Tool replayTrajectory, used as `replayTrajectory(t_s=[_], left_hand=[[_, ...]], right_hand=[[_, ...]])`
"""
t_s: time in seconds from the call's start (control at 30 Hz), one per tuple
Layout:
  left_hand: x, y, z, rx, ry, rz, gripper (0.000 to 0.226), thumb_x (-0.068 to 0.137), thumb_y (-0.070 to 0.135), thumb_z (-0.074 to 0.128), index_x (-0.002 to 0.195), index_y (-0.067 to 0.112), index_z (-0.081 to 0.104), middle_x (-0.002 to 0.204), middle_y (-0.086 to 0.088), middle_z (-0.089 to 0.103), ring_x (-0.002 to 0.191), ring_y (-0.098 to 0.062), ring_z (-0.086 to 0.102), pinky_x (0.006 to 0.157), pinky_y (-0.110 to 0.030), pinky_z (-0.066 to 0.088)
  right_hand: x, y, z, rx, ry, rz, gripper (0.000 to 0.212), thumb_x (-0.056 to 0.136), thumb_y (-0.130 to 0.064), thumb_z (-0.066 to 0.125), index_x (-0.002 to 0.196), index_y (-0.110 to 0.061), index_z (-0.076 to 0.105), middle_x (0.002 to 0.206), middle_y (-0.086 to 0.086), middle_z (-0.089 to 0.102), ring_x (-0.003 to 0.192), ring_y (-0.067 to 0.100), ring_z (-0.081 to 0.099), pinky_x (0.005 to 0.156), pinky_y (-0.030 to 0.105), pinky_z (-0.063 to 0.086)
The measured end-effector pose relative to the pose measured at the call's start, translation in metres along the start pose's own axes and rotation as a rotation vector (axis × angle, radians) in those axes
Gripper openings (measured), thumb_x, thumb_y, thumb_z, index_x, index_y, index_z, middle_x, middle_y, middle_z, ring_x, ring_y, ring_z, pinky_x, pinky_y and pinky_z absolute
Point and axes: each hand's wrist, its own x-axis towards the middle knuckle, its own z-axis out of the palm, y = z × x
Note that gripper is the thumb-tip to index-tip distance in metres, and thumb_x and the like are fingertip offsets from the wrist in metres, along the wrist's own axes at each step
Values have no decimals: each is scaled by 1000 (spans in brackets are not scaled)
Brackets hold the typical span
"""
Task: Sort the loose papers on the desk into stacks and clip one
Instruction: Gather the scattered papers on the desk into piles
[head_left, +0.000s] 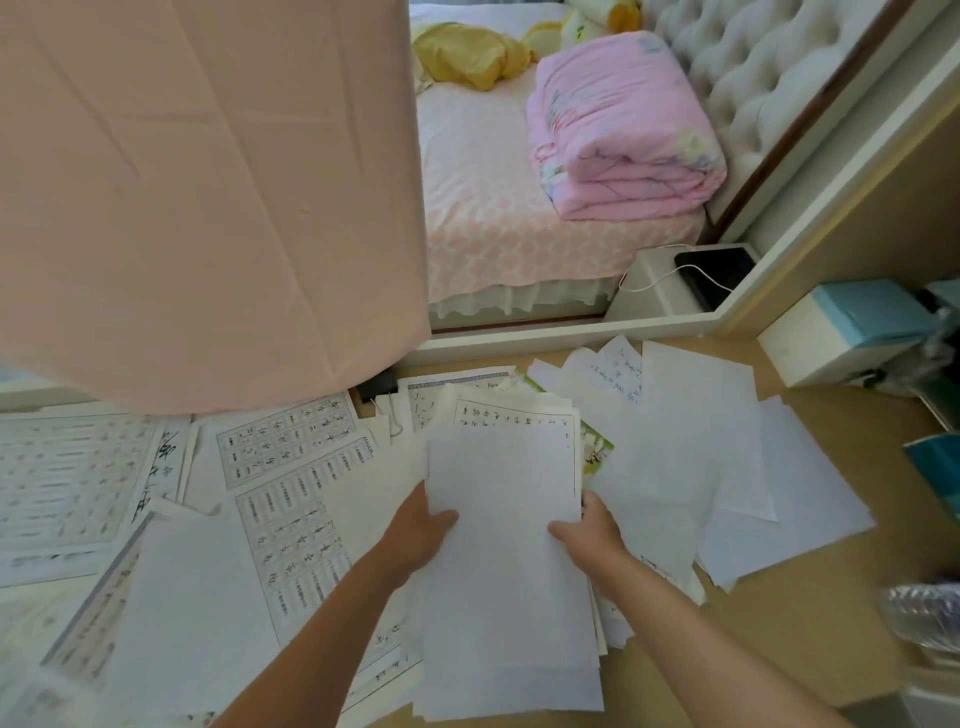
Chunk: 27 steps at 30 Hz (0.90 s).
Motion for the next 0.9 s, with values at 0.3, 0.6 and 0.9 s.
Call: replayTrajectory(t_s=[0.3,0.6,0.9], left_hand=[[43,-19,-51,723,289,27,92,80,42,73,151,14,21,155,-9,23,142,-31,23,112,-48,33],[27,-34,-51,430,7,-108,44,98,29,50,138,12,50,137,-8,55,124,-27,52,107,-40,41],[-27,-49,-36,-203,-42,-322,26,96,13,35,102,10,61,94,-8,68,80,-24,64,70,-34,55]], right_hand=[[12,23,-46,139,260,117,24,87,-6,56,111,-10,58,100,8,66,89,28,64,77,36,54],[11,18,-14,260,119,141,29,89,-9,59,118,-11,57,103,7,68,91,28,68,85,43,57],[-3,-12,46,-120,68,-22,41,96,-18,47,136,-17,37,122,6,55,98,25,55,82,29,44]])
